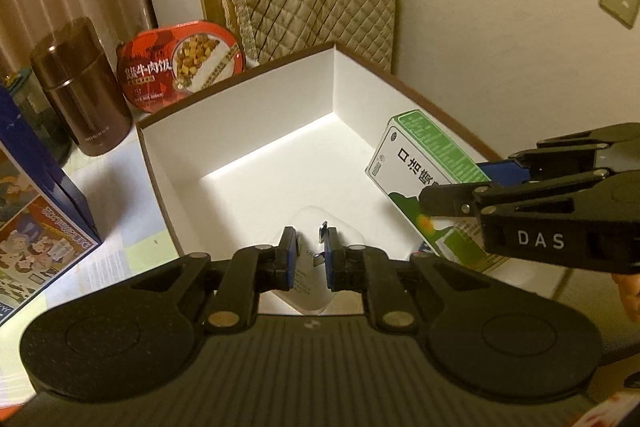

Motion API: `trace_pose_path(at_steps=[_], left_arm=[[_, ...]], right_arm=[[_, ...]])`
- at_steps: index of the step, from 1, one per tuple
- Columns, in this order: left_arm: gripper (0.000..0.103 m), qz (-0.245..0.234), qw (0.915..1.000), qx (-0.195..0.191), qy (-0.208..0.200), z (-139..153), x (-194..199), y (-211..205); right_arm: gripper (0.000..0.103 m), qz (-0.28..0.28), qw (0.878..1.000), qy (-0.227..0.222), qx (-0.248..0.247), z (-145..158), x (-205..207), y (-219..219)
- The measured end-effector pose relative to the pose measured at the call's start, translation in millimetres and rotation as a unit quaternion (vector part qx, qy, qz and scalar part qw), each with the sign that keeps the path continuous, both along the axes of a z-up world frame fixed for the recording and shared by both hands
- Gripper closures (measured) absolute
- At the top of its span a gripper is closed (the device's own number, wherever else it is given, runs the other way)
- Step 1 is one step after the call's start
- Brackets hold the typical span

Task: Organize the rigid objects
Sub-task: 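Carry the green box and white plug with both tools over the brown box, then open both tools to drop the green box and plug into the box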

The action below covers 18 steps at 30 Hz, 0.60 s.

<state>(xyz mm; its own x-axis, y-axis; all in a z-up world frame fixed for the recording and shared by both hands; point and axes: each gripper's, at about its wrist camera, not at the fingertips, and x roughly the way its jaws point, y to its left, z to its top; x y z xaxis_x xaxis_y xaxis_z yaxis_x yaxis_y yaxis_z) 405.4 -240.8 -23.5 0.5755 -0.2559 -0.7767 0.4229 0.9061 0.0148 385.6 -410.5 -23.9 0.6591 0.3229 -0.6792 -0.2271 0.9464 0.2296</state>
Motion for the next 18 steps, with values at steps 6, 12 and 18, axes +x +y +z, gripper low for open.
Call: trace_pose_path(at_steps=[6, 12, 18], left_arm=[[0.092, 0.007, 0.9998, 0.011, 0.018, -21, 19, -4], [0.092, 0.015, 0.9991, 0.019, 0.033, -36, 34, -4], [0.092, 0.02, 0.9988, 0.016, 0.042, -45, 47, -2]], right_arm=[[0.076, -0.004, 1.0, 0.014, -0.003, -15, 24, -4], [0.076, -0.01, 1.0, 0.029, 0.0, -27, 41, -4], [0.076, -0.014, 0.999, 0.038, 0.002, -34, 51, -4]])
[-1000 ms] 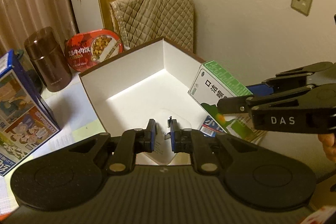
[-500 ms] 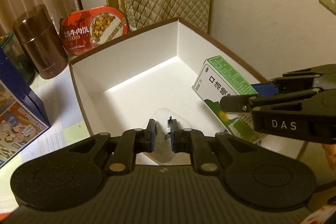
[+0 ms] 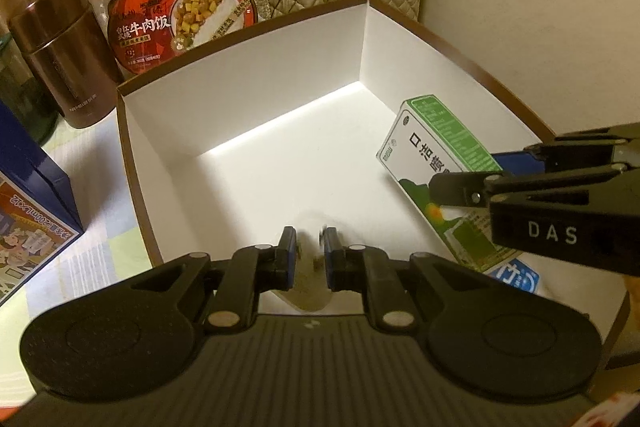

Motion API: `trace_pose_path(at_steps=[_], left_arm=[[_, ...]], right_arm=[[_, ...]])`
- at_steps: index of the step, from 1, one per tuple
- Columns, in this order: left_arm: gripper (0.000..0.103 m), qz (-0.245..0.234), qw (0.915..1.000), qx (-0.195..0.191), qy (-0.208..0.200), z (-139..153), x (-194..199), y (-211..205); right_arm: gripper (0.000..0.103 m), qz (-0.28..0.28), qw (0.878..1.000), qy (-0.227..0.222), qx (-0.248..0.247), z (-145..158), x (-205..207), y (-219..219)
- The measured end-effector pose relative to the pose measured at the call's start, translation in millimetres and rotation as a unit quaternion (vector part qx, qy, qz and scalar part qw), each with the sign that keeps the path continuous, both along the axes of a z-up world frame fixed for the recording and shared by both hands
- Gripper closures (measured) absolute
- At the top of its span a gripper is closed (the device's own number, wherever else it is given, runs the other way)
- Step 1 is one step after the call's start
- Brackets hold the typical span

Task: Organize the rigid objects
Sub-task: 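Open both tools to drop the green box and plug into the box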

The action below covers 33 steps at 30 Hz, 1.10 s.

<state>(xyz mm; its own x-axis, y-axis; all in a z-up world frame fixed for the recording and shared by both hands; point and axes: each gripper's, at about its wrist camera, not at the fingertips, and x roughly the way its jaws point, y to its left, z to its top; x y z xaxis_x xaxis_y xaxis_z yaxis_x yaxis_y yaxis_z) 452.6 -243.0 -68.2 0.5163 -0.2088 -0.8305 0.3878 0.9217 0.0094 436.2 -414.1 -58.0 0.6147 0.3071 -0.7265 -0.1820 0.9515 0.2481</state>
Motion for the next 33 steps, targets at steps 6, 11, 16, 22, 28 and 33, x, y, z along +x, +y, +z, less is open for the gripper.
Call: trace_pose_path(at_steps=[6, 11, 16, 22, 28, 33], left_arm=[[0.082, 0.003, 1.0, -0.002, -0.005, 2, 5, 2], [0.077, 0.003, 0.9999, -0.013, -0.008, 7, 0, 8], [0.076, 0.002, 0.9995, -0.029, -0.011, 17, -9, 14], [0.074, -0.001, 0.9988, -0.044, -0.02, 30, -23, 20], [0.067, -0.004, 0.9983, -0.05, -0.03, 44, -41, 24], [0.065, -0.007, 0.9975, -0.061, -0.036, 55, -60, 32]], right_arm=[[0.076, -0.017, 0.999, -0.027, 0.028, 1, 4, -1], [0.066, -0.013, 0.999, -0.027, 0.025, 6, 1, -1], [0.057, -0.014, 0.999, -0.025, 0.027, 10, -15, -3], [0.053, -0.016, 0.999, -0.026, 0.034, 16, -34, -5], [0.051, -0.015, 0.999, -0.031, 0.036, 25, -53, -3], [0.048, -0.016, 0.999, -0.043, 0.027, 35, -71, 2]])
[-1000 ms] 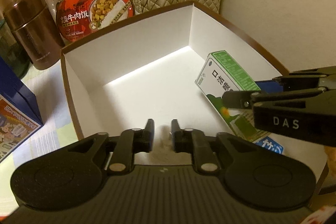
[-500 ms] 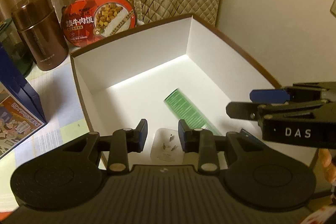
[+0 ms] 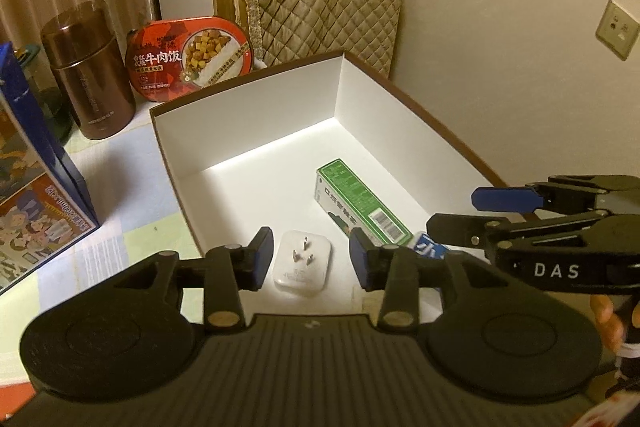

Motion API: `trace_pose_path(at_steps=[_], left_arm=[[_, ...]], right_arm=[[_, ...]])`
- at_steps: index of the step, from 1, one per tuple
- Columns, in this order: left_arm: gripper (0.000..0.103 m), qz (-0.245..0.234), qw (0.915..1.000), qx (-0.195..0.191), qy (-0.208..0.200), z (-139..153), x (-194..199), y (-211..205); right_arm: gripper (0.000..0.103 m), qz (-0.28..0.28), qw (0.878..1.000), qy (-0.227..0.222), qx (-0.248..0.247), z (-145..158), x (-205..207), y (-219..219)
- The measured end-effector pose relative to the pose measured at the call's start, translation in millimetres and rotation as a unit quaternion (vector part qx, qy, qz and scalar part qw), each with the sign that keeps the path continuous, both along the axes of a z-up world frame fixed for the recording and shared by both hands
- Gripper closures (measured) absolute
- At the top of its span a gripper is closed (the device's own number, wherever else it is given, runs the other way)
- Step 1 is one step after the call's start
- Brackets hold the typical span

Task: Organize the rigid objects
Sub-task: 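Open both tools to drop the green box and plug into the box, then withdraw both tools from the box back over the items on the mat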

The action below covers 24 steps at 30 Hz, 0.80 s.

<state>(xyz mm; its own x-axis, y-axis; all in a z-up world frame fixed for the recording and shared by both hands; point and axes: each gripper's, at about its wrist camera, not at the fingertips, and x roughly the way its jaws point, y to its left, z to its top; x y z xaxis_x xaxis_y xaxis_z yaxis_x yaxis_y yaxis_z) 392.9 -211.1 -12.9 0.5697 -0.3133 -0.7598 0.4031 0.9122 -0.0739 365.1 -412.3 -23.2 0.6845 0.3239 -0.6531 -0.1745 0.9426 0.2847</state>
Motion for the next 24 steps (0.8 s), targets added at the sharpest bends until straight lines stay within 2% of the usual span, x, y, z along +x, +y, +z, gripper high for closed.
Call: trace_pose_path(at_steps=[13, 24], left_arm=[[0.064, 0.022, 0.9996, -0.008, -0.017, 20, -73, 47], [0.064, 0.055, 0.9984, -0.008, -0.009, 20, -142, 104]], right_arm=[[0.046, -0.018, 1.0, -0.011, 0.013, 14, -64, 10], [0.046, 0.003, 1.0, -0.011, 0.021, 16, -126, 42]])
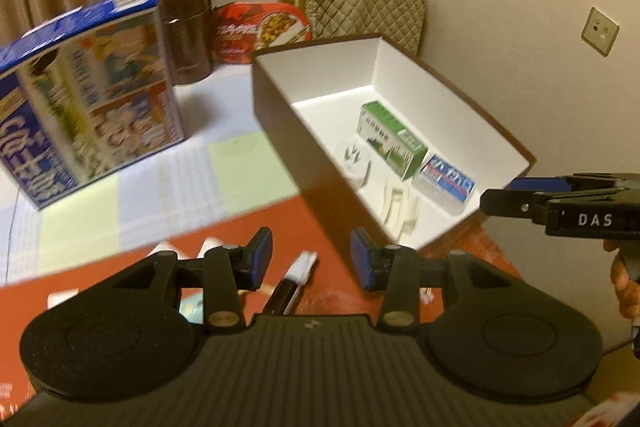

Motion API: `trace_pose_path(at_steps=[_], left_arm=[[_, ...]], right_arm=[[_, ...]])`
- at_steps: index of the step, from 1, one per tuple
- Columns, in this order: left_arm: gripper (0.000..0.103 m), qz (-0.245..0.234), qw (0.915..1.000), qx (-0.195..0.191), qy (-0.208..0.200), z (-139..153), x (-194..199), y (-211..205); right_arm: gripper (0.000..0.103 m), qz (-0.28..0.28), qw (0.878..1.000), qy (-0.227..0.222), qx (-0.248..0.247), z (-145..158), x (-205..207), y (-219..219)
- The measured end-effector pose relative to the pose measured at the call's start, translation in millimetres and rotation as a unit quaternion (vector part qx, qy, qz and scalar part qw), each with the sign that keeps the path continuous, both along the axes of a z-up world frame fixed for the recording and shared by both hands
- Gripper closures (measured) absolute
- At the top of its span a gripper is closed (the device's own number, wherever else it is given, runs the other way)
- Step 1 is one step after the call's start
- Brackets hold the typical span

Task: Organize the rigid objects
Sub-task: 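Withdraw both tools from the box back over the items on the mat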

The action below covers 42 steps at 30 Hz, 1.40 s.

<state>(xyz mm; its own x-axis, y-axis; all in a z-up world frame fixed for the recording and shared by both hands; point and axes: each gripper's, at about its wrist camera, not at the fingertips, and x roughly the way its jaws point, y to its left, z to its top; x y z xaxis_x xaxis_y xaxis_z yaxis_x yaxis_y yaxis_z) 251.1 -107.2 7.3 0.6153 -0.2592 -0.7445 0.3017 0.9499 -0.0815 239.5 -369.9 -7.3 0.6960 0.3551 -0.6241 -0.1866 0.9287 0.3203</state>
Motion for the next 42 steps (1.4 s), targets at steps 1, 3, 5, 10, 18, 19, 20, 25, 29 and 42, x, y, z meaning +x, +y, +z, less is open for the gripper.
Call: trace_pose_path(at_steps=[1, 3, 5, 10, 18, 19, 20, 25, 29, 42], left_arm=[[0.064, 0.005, 1.0, -0.002, 0.003, -2, -7, 5], [0.064, 0.013, 0.9999, -0.003, 0.009, -5, -17, 14], [0.064, 0.02, 0.9997, 0.001, 0.014, -8, -28, 23], [0.064, 0.041, 0.9987, 0.011, 0.027, -16, -48, 45], [0.064, 0.079, 0.996, 0.017, 0.04, -25, -67, 76], [0.064, 0.082, 0.9956, 0.019, 0.04, -26, -69, 79], [0.064, 0.086, 0.9953, 0.019, 0.041, -27, -70, 82], [0.064, 0.106, 0.9932, 0.019, 0.044, -30, -77, 98], [0.064, 0.124, 0.991, 0.019, 0.046, -32, -80, 111], [0.064, 0.174, 0.983, 0.022, 0.054, -50, -74, 146]], right_arm=[[0.046, 0.004, 1.0, 0.001, 0.0, -1, -5, 4], [0.046, 0.01, 1.0, 0.003, -0.001, -2, -13, 12], [0.046, 0.016, 1.0, 0.007, -0.003, -4, -21, 20], [0.046, 0.039, 0.999, 0.02, 0.001, -12, -34, 40], [0.046, 0.086, 0.996, 0.04, -0.002, -27, -42, 79], [0.046, 0.092, 0.995, 0.041, -0.002, -28, -42, 83], [0.046, 0.098, 0.994, 0.042, -0.003, -29, -42, 88], [0.046, 0.125, 0.991, 0.045, -0.006, -36, -39, 112], [0.046, 0.143, 0.989, 0.048, -0.01, -41, -35, 127], [0.046, 0.187, 0.981, 0.039, -0.013, -53, -4, 173]])
